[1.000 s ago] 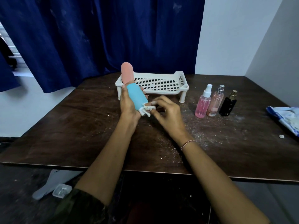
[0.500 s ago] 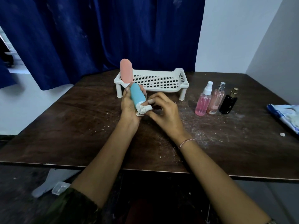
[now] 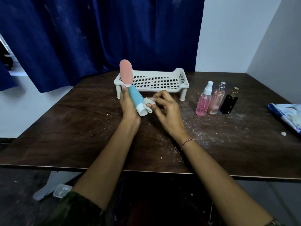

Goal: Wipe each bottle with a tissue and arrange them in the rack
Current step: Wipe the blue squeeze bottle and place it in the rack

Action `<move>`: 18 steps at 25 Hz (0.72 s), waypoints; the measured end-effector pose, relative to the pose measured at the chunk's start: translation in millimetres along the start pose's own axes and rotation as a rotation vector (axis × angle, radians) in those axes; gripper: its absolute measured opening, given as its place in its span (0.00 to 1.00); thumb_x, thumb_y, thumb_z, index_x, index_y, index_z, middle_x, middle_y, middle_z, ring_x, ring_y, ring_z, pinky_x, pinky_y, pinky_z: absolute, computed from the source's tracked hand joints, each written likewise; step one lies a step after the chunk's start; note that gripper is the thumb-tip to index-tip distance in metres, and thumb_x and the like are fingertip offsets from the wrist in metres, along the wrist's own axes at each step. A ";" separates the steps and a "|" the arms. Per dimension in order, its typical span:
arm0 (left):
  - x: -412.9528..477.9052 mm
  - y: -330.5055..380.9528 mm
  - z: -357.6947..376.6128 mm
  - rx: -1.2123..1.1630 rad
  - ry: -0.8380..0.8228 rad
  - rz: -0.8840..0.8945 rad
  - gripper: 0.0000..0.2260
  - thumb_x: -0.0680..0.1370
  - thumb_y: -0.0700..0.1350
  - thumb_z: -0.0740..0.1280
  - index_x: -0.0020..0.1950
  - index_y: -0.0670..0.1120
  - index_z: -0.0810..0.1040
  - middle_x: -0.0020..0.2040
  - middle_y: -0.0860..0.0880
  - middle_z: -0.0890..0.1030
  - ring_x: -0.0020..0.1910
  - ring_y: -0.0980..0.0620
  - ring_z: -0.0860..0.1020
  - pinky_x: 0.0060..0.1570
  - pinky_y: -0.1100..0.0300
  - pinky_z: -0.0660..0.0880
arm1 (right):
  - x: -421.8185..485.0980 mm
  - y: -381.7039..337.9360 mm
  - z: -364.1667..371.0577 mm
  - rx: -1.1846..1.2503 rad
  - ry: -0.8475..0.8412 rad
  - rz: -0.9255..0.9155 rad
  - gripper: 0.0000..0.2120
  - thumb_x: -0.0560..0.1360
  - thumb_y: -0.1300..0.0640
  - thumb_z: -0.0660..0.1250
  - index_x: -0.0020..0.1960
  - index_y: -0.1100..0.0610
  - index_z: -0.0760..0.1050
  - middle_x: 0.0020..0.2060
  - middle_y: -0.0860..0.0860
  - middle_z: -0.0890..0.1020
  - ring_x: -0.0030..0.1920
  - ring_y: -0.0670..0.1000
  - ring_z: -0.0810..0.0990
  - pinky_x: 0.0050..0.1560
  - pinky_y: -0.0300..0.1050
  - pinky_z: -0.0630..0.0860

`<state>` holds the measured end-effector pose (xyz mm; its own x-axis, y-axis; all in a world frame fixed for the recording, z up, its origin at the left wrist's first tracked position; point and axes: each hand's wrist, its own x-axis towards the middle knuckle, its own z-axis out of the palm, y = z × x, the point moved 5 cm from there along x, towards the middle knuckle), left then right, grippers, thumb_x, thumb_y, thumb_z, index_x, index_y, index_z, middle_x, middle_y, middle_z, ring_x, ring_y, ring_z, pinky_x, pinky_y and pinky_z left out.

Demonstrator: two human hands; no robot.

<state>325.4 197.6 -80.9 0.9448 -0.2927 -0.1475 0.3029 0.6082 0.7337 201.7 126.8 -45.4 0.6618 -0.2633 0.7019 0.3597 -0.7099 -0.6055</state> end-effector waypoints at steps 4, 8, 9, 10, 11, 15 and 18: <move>-7.6 9.4 2.7 0.148 -0.037 0.172 0.21 0.78 0.58 0.60 0.62 0.45 0.75 0.47 0.47 0.78 0.45 0.51 0.76 0.45 0.56 0.75 | -1.5 -4.7 -0.8 -0.006 -0.032 -0.073 0.16 0.71 0.73 0.65 0.55 0.59 0.80 0.46 0.52 0.77 0.48 0.45 0.77 0.50 0.33 0.73; -12.1 16.6 4.5 0.223 -0.003 0.316 0.19 0.78 0.55 0.62 0.60 0.42 0.77 0.46 0.49 0.78 0.44 0.53 0.77 0.44 0.60 0.74 | -1.7 -3.6 -2.7 0.034 -0.015 -0.049 0.15 0.70 0.73 0.66 0.51 0.59 0.81 0.46 0.52 0.80 0.48 0.45 0.79 0.50 0.39 0.77; -10.0 16.8 2.1 0.195 0.022 0.297 0.19 0.78 0.54 0.63 0.59 0.41 0.77 0.44 0.49 0.78 0.43 0.53 0.77 0.43 0.59 0.74 | -1.5 -3.8 -2.0 0.045 -0.012 -0.041 0.15 0.70 0.72 0.66 0.51 0.58 0.81 0.46 0.51 0.80 0.48 0.46 0.79 0.50 0.40 0.77; -7.2 15.0 -1.0 0.144 0.049 0.238 0.19 0.77 0.54 0.63 0.59 0.41 0.77 0.43 0.48 0.78 0.42 0.52 0.77 0.42 0.59 0.75 | -1.1 -4.0 -1.7 0.063 -0.004 -0.030 0.14 0.70 0.72 0.66 0.51 0.58 0.81 0.46 0.51 0.81 0.49 0.46 0.79 0.50 0.42 0.78; -5.3 11.5 -3.4 0.074 0.063 0.152 0.21 0.77 0.55 0.64 0.60 0.40 0.76 0.43 0.47 0.78 0.42 0.51 0.77 0.43 0.56 0.76 | -0.7 -4.0 -1.4 0.088 0.002 -0.012 0.14 0.70 0.72 0.66 0.50 0.59 0.81 0.47 0.51 0.81 0.49 0.46 0.79 0.51 0.43 0.78; 1.8 1.6 -7.1 -0.150 0.034 -0.014 0.21 0.77 0.57 0.62 0.59 0.41 0.74 0.45 0.44 0.78 0.44 0.46 0.78 0.48 0.50 0.77 | -1.6 -3.4 2.9 0.202 -0.032 0.123 0.13 0.70 0.71 0.68 0.47 0.56 0.77 0.45 0.46 0.81 0.46 0.41 0.79 0.47 0.35 0.77; -1.8 2.1 -8.4 -0.155 0.123 -0.002 0.21 0.79 0.57 0.58 0.59 0.41 0.74 0.45 0.44 0.78 0.42 0.46 0.78 0.51 0.49 0.76 | -5.4 -3.9 8.4 0.190 -0.076 0.139 0.13 0.68 0.71 0.71 0.46 0.57 0.73 0.43 0.45 0.78 0.41 0.41 0.77 0.41 0.34 0.77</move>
<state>325.4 205.5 -84.7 0.9493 -0.2079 -0.2357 0.3118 0.7169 0.6235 202.2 136.5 -50.0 0.7587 -0.2943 0.5812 0.3743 -0.5333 -0.7586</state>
